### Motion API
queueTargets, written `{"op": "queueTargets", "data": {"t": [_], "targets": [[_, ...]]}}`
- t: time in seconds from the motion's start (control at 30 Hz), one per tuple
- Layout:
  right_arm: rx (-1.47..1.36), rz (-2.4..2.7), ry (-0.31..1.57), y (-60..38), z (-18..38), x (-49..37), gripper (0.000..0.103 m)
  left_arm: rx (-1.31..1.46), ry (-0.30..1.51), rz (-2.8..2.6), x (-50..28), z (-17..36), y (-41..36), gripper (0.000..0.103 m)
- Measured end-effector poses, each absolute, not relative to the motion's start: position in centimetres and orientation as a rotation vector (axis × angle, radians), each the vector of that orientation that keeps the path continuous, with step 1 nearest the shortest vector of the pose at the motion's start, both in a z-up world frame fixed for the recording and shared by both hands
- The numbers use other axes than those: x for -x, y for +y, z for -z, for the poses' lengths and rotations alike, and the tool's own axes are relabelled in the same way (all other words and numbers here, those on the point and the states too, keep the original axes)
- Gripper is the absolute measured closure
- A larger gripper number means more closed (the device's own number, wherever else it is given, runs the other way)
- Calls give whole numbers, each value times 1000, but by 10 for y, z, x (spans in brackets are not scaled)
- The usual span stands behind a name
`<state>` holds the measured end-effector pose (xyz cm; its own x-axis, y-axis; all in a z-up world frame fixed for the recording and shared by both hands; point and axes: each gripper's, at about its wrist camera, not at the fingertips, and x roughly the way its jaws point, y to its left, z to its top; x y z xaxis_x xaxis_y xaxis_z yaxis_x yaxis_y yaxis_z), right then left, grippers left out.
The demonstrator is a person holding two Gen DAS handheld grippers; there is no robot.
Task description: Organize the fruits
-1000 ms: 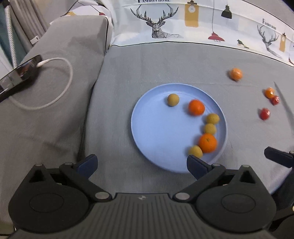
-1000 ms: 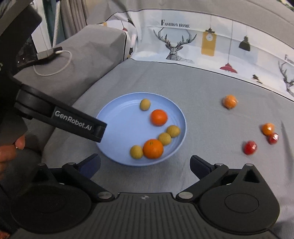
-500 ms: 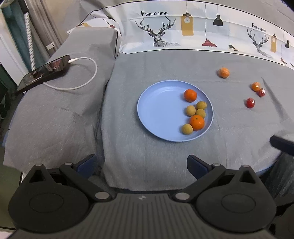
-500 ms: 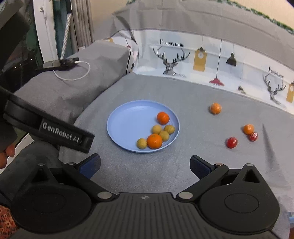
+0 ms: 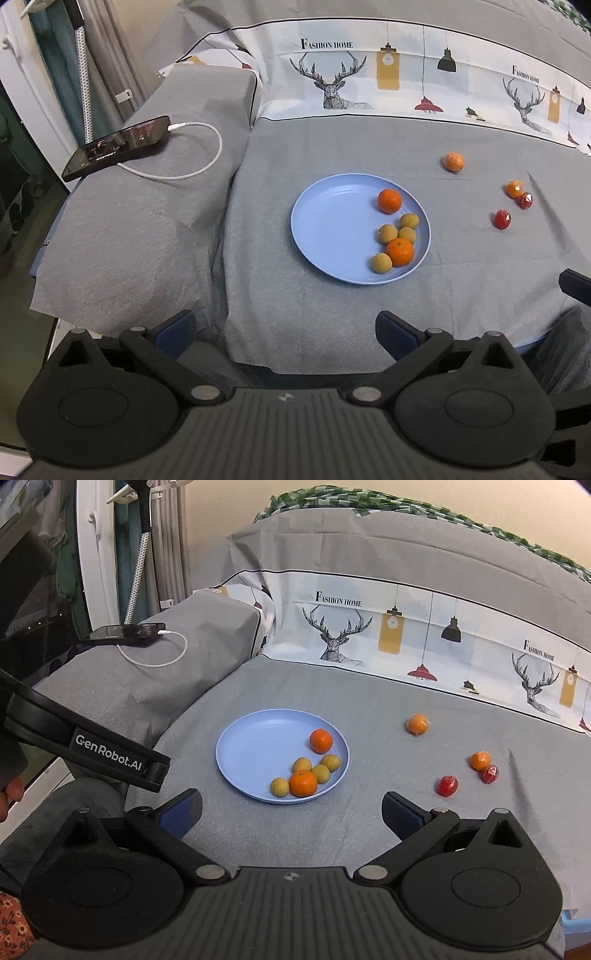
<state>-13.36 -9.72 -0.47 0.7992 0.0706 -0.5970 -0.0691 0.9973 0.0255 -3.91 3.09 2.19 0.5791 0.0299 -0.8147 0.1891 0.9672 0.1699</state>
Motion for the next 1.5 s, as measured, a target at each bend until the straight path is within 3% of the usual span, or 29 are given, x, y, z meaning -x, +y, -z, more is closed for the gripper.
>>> {"op": "queueTargets", "data": {"t": [1.5], "targets": [[-100, -75, 731, -116, 31, 110, 1, -295, 1039, 105, 15, -3, 14, 0]]}}
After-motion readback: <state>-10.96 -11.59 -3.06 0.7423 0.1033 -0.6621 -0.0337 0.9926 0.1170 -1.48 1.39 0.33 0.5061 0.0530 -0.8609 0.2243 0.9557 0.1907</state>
